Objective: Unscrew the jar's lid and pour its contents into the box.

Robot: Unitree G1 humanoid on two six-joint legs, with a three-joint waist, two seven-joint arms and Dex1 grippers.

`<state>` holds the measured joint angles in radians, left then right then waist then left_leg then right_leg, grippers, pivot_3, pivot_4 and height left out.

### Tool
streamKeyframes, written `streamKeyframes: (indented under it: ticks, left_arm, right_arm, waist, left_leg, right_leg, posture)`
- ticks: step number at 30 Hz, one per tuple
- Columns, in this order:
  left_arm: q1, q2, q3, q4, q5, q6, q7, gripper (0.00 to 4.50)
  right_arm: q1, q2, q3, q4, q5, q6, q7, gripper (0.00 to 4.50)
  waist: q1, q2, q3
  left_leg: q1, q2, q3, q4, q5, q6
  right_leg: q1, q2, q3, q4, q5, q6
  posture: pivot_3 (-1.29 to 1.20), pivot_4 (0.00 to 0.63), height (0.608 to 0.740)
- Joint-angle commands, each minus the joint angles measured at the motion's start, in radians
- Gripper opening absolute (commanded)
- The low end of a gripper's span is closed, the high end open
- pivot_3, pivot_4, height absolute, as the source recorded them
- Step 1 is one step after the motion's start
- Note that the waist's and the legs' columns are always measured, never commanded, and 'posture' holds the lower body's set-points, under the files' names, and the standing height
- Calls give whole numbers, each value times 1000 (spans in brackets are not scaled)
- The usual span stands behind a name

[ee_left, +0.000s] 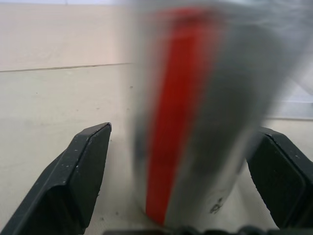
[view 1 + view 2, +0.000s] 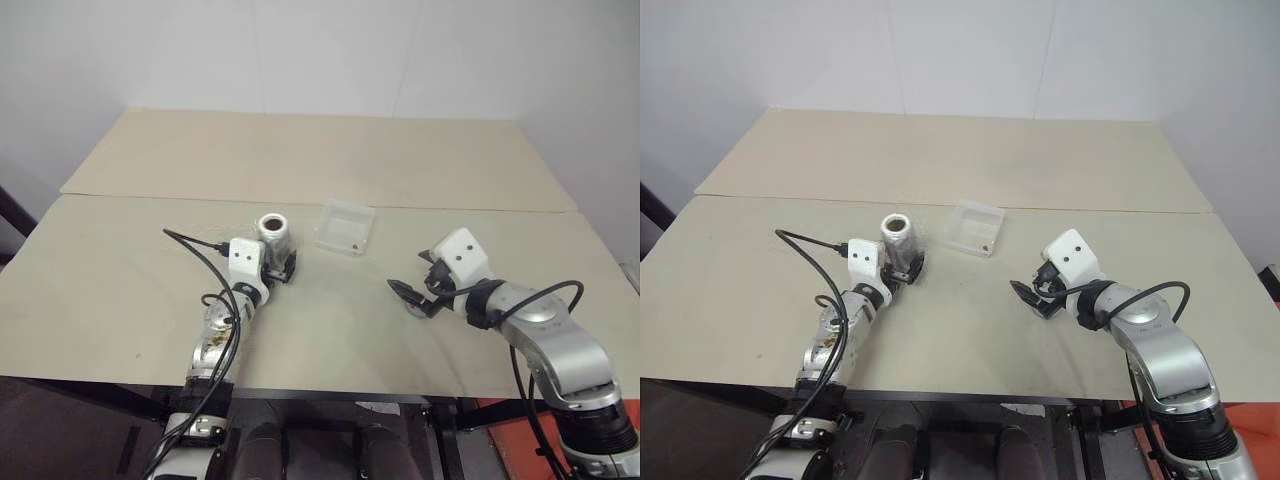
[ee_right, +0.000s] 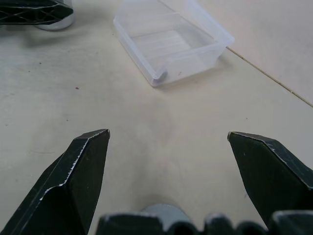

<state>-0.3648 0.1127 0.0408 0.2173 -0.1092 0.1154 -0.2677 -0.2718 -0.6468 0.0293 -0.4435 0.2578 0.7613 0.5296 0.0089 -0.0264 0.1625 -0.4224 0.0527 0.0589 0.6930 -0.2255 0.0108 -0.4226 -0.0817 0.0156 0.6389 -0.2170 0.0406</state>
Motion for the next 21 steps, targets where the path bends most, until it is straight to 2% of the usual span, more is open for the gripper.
streamKeyframes:
  ticks: [1, 6, 14, 16, 21]
  left_arm:
    - [29, 4, -5, -97, -13, 22, -1, 4480]
    - [116, 19, -3, -213, -30, 68, -10, 4480]
    - [286, 125, -2, -495, -38, 145, -75, 4480]
    - [331, 176, 7, -587, -82, 168, -139, 4480]
    - [447, 406, 84, -743, -271, 181, -427, 4480]
  right_arm:
    - [-18, 2, -2, -17, -7, -33, 9, 4500]
    - [-11, -10, 14, -14, -21, -38, 30, 4500]
    - [-6, -39, 0, -16, -21, -46, 68, 4500]
    - [15, -72, -25, -19, -10, -74, 109, 4500]
    - [117, -176, -151, -4, 52, -239, 290, 4500]
  waist:
    - [0, 0, 0]
    - [-3, 0, 0]
    - [-9, 0, 0]
    - [-8, 0, 0]
    - [-7, 0, 0]
  left_leg:
    - [0, 0, 0, 0, 0, 0]
    - [0, 0, 0, -1, 0, 0]
    - [0, 0, 0, -1, 0, 0]
    - [0, 0, 0, -1, 0, 0]
    - [0, 1, 1, -6, 0, 0]
  right_leg:
    - [0, 0, 0, 0, 0, 0]
    - [0, 0, 0, -1, 0, 0]
    - [-1, 0, 0, -1, -1, -1]
    - [-1, -1, 0, -1, -1, -1]
    - [-1, -1, 0, -7, -2, -3]
  posture:
    - [0, 150, 740]
    - [0, 150, 740]
    - [0, 150, 740]
    - [0, 150, 740]
    - [0, 150, 740]
